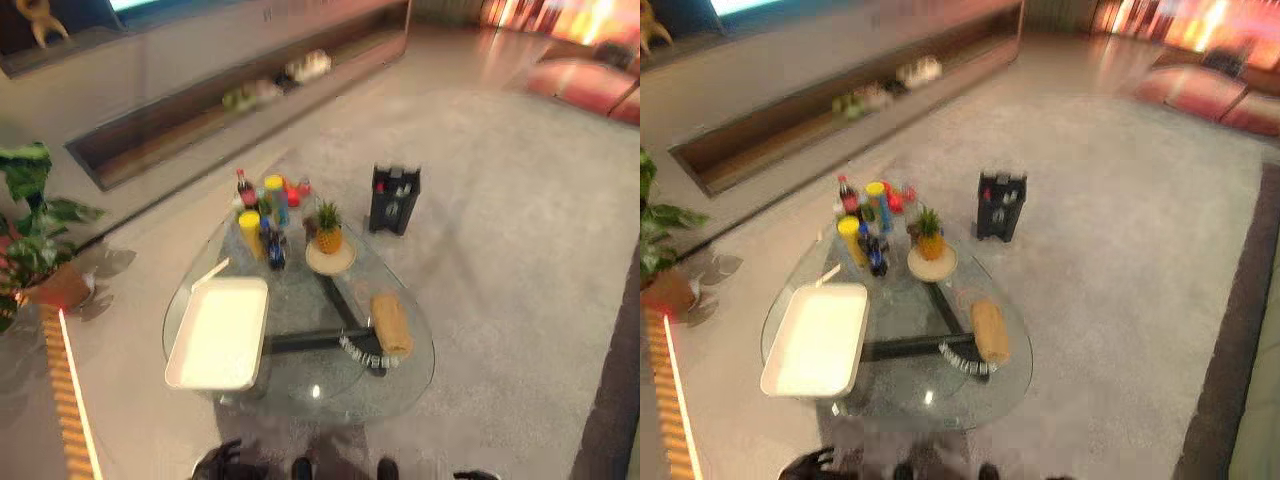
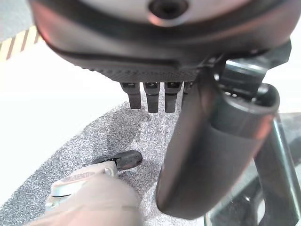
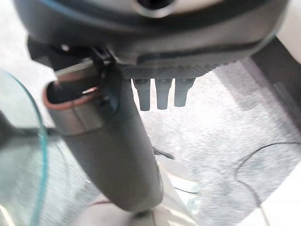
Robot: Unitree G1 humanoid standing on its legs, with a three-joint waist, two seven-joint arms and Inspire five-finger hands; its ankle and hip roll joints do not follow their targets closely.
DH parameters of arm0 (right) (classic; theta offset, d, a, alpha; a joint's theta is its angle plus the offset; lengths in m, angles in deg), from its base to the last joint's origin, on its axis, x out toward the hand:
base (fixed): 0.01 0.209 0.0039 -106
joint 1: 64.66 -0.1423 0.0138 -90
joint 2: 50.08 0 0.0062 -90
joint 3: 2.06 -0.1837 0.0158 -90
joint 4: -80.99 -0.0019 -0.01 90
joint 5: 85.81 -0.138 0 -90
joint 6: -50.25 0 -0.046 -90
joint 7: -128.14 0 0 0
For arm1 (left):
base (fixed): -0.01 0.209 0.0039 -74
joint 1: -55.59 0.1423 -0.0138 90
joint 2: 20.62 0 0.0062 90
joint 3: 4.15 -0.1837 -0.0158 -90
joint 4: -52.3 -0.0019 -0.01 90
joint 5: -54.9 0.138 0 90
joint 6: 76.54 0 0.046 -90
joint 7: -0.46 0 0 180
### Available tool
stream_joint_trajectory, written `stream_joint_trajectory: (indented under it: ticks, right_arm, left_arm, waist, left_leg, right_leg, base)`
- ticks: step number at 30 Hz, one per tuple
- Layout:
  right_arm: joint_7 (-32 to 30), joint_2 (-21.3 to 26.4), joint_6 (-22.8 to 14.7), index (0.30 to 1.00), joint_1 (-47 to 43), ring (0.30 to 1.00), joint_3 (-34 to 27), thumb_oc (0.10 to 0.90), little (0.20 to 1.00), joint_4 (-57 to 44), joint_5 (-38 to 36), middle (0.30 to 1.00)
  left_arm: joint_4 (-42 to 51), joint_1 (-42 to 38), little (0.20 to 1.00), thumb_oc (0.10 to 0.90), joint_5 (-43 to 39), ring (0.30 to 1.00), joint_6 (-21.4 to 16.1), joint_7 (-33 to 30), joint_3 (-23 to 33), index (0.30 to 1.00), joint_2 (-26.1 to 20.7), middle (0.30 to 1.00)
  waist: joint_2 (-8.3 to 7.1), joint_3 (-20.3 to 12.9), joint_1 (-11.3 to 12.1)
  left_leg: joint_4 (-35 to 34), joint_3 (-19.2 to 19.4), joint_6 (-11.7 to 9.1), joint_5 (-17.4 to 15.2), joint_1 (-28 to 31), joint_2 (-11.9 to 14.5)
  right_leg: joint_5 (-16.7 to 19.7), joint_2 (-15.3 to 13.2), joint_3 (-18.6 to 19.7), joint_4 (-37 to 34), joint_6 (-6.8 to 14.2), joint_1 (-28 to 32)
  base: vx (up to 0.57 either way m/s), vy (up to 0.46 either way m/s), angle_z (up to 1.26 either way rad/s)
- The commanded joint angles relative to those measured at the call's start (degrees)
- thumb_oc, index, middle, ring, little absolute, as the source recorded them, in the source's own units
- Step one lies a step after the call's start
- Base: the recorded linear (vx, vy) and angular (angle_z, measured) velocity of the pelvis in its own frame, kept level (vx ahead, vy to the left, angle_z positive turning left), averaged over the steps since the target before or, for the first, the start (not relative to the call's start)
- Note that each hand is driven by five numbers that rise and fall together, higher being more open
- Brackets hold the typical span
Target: Wipe the table with a cloth and put it in the basket.
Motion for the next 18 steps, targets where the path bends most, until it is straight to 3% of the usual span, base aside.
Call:
stream_joint_trajectory:
  ticks: [1,5,9,17,18]
  right_arm:
    - [-2.5,1.1,-0.5,0.900,-5.5,0.900,2.2,0.800,0.900,0.2,-3.1,0.900]
    - [-3.6,1.7,-0.7,0.900,-7.0,0.900,2.6,0.800,0.900,-0.3,-4.7,0.900]
    - [-6.2,3.8,-2.0,0.900,-9.9,0.900,1.8,0.800,0.900,-1.2,-9.2,0.900]
    - [-10.8,5.3,-5.5,0.900,-13.1,0.900,0.0,0.800,0.900,-4.2,-13.7,0.900]
    - [-12.6,5.8,-7.9,0.900,-14.1,0.900,-0.8,0.800,0.900,-4.8,-14.3,0.900]
  left_arm:
    - [-0.6,-7.9,0.900,0.800,-6.1,0.900,-4.9,-3.3,1.3,0.900,-1.8,0.900]
    - [1.0,-10.2,0.900,0.800,-8.7,0.900,-5.8,-3.6,1.6,0.900,-2.7,0.900]
    - [2.5,-12.4,0.900,0.800,-13.6,0.900,-7.8,-1.9,2.1,0.900,-4.3,0.900]
    - [5.2,-13.0,0.900,0.800,-16.2,0.900,-7.6,-0.4,2.2,0.900,-5.7,0.900]
    - [5.8,-13.0,0.900,0.800,-17.1,0.900,-7.4,0.0,2.7,0.900,-5.7,0.900]
  waist:
    - [-0.25,6.4,-1.5]
    - [0.12,10.1,-1.2]
    - [0.47,14.7,-0.7]
    - [0.43,16.8,-0.6]
    - [0.39,17.2,-0.5]
  left_leg:
    - [-2.3,-2.1,-1.5,-1.2,-0.6,-0.2]
    - [-0.9,-3.1,-1.7,0.2,-5.2,-0.5]
    - [9.2,-3.8,-2.2,-0.7,-15.3,-2.1]
    - [23.8,-4.5,-1.6,-5.0,-27.0,-3.2]
    - [27.2,-4.4,-1.2,-6.4,-29.3,-2.9]
  right_leg:
    - [-2.5,1.5,-0.9,4.7,0.0,-4.5]
    - [-3.3,2.0,-1.1,8.8,-0.7,-9.9]
    - [-5.6,1.4,-2.8,17.7,-1.7,-18.6]
    - [-9.1,1.6,-2.1,29.6,-2.9,-29.3]
    - [-10.0,1.6,-1.9,32.3,-3.2,-31.5]
  base:
    - [-0.20,-0.002,0.02]
    - [-0.13,-0.019,0.02]
    - [-0.14,-0.032,0.05]
    - [-0.05,-0.044,0.14]
    - [-0.02,-0.044,0.11]
